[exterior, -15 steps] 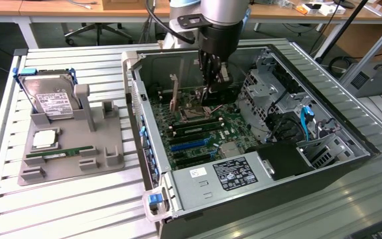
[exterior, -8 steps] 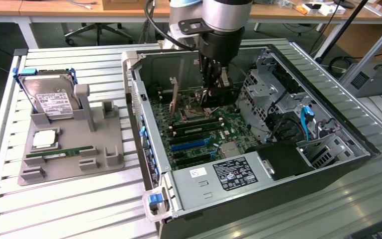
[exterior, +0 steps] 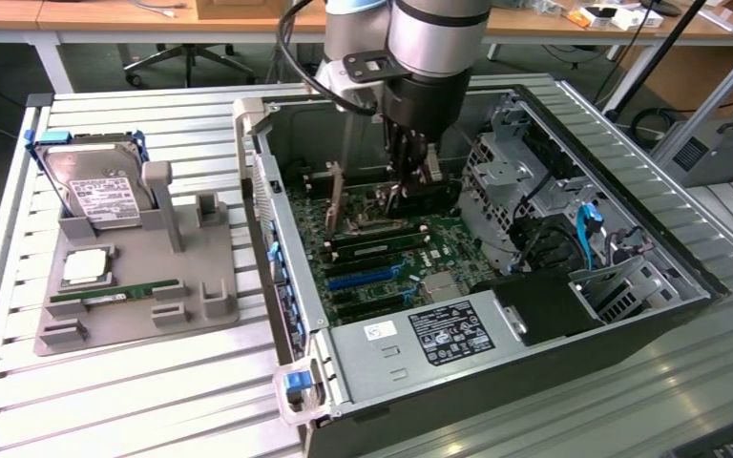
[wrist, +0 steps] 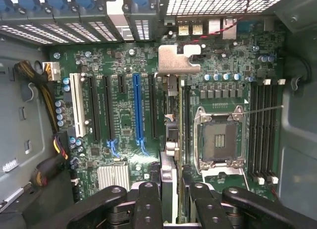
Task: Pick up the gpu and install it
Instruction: 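Insert the gpu into the slot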
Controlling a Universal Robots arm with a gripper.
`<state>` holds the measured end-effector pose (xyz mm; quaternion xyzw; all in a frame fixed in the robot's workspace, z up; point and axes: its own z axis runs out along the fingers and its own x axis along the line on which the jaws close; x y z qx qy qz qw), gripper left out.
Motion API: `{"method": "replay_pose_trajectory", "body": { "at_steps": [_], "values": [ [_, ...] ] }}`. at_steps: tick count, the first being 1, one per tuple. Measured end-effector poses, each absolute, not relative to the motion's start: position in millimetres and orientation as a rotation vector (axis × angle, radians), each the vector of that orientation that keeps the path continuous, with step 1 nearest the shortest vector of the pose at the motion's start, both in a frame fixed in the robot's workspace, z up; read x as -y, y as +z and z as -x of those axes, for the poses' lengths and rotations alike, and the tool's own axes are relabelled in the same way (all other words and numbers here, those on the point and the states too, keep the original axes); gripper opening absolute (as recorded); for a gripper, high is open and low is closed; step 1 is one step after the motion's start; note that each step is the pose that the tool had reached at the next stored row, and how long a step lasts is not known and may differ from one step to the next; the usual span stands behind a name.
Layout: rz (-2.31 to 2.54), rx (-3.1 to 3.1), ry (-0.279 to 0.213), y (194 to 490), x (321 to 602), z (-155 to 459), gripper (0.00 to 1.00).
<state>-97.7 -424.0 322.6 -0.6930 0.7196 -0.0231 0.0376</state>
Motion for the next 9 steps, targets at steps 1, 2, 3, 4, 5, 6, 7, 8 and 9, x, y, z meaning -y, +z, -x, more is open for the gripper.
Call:
{"method": "replay_pose_trajectory", "body": {
  "at_steps": [1,2,3,4,5,6,7,8,9],
  "values": [
    [2.127,-2.208,-0.071,322.0,425.3,97.8,0.27],
    [2.126,-2.208,-0.071,321.1,427.1,98.1,0.27],
    [2.126,-2.208,-0.071,320.5,428.4,98.4,0.27],
    [2.127,-2.208,-0.071,319.7,430.2,98.7,0.27],
    [2.127,-2.208,-0.071,319.1,431.6,98.9,0.27],
    [2.127,-2.208,-0.071,318.3,433.2,99.2,0.27],
    [2.127,-2.208,-0.071,317.8,434.5,99.4,0.27],
    [2.126,-2.208,-0.071,317.0,436.0,99.7,0.27],
    [2.126,-2.208,-0.071,316.5,437.1,100.0,0.27]
  ]
}}
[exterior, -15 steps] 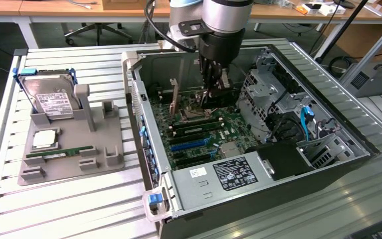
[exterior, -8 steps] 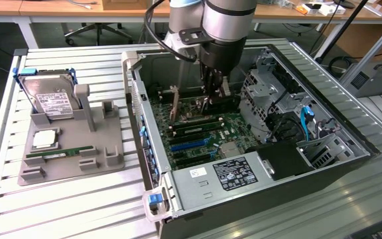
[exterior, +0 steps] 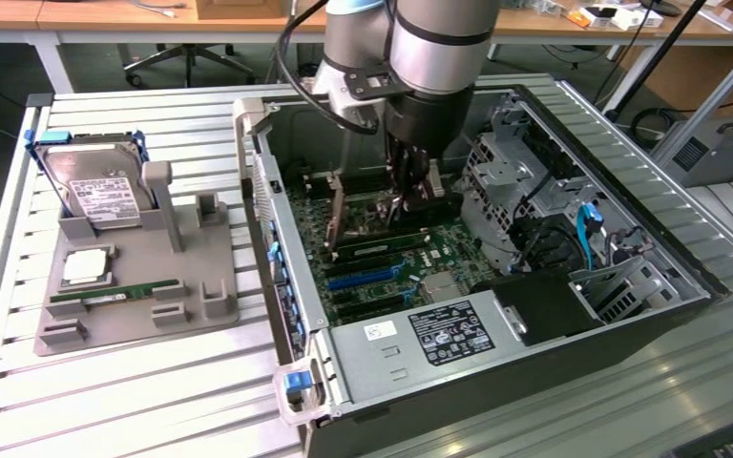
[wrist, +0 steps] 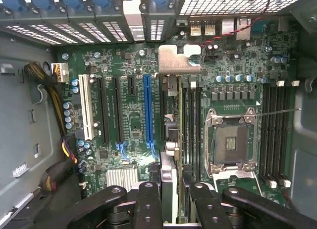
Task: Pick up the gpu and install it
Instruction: 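Insert the gpu into the slot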
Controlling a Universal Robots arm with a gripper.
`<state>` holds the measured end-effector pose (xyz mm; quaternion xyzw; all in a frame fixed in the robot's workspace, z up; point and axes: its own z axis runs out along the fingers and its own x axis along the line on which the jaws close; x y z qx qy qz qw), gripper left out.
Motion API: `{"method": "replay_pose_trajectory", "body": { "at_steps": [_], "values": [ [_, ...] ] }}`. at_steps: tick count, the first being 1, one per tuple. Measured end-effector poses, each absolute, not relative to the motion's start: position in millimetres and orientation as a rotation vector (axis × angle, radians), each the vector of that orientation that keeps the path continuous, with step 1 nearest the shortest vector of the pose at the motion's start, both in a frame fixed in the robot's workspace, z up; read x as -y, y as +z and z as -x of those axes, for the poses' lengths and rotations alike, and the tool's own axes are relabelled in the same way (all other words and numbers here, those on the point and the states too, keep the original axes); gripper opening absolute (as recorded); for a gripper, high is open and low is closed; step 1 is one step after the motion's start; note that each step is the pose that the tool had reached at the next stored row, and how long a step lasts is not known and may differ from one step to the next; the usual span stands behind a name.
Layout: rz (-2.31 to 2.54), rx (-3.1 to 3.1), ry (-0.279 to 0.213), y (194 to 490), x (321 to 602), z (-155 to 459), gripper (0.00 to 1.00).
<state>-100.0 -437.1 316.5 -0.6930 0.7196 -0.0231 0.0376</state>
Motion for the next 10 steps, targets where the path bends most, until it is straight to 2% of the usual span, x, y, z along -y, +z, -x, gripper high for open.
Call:
{"method": "replay_pose_trajectory", "body": {
  "at_steps": [10],
  "values": [
    [2.126,-2.208,-0.071,309.7,450.1,102.6,0.27]
  ]
}}
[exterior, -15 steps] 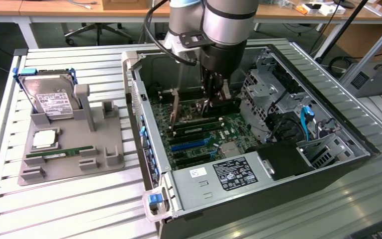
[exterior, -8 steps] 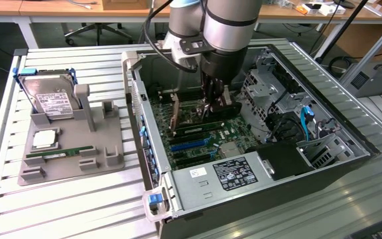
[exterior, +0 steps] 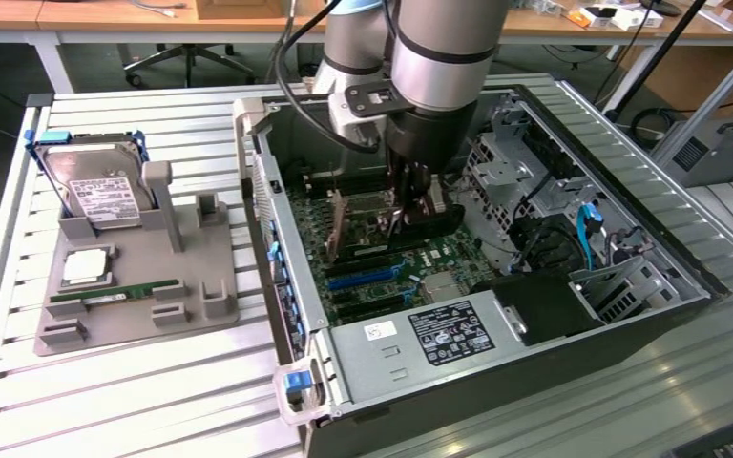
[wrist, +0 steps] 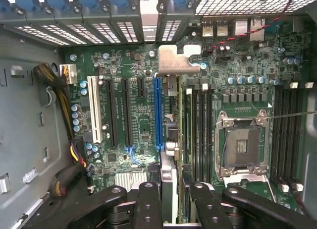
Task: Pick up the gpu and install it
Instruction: 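Insert the gpu into the slot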
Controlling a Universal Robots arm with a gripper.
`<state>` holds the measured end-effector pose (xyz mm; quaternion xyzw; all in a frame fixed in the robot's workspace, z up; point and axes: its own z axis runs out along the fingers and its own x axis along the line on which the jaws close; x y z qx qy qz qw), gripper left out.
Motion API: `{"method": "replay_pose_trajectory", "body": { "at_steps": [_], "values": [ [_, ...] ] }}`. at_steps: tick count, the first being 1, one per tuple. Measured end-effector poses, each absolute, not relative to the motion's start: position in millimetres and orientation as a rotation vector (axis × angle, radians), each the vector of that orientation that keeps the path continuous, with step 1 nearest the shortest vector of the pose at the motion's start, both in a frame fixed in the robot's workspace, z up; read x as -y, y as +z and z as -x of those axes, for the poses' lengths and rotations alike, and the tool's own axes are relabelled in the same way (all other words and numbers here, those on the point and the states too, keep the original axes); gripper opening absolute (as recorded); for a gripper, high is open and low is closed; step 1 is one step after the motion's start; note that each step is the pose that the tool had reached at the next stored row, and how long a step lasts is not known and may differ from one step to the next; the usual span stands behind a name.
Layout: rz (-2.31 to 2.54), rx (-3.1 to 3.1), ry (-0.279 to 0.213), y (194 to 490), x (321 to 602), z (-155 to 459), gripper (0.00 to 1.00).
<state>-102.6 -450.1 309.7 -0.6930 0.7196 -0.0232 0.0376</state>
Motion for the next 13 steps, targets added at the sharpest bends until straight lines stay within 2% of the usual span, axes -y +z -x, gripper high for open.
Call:
{"method": "replay_pose_trajectory", "body": {
  "at_steps": [13],
  "values": [
    [2.127,-2.208,-0.071,301.1,456.0,109.4,0.27]
  ]
}}
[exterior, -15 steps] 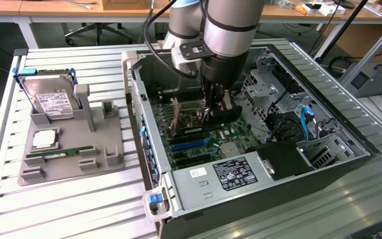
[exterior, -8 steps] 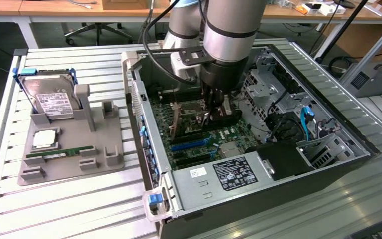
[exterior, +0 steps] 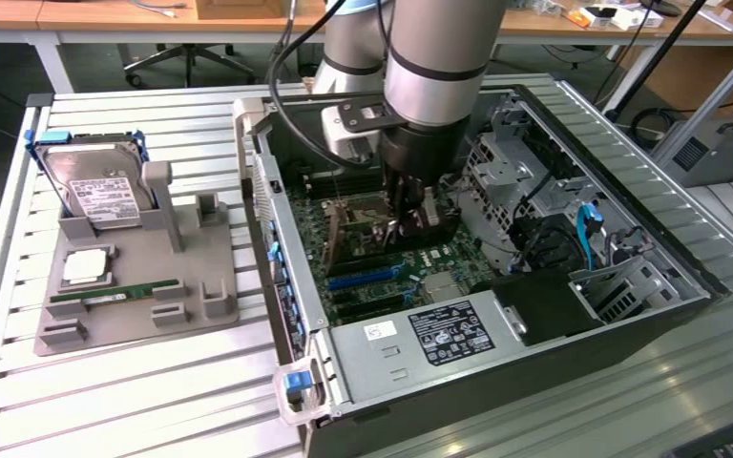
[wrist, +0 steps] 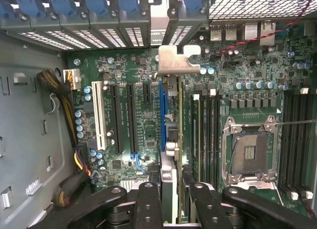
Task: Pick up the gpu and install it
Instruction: 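Insert the gpu into the slot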
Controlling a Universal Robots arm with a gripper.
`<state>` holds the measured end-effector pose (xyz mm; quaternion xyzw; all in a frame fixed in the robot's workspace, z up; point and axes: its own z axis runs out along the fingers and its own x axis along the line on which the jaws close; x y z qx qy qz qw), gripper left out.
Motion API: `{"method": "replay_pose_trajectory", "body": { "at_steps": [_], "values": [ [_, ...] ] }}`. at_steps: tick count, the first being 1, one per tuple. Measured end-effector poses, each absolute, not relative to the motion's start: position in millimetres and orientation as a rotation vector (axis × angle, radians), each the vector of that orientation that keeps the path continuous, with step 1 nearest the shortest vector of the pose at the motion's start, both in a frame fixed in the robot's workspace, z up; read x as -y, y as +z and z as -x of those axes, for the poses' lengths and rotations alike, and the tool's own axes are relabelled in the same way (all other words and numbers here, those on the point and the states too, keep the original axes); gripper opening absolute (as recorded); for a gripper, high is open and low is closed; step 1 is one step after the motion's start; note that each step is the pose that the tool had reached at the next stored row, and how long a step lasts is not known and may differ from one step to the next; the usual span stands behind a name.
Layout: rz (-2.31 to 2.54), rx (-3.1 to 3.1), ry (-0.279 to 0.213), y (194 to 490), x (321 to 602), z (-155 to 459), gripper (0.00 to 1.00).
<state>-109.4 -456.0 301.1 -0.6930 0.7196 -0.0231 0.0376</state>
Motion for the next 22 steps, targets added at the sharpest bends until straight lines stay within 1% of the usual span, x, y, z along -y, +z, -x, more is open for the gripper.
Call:
{"method": "replay_pose_trajectory", "body": {
  "at_steps": [22],
  "values": [
    [2.127,-2.208,-0.071,291.2,456.2,123.6,0.27]
  ]
}}
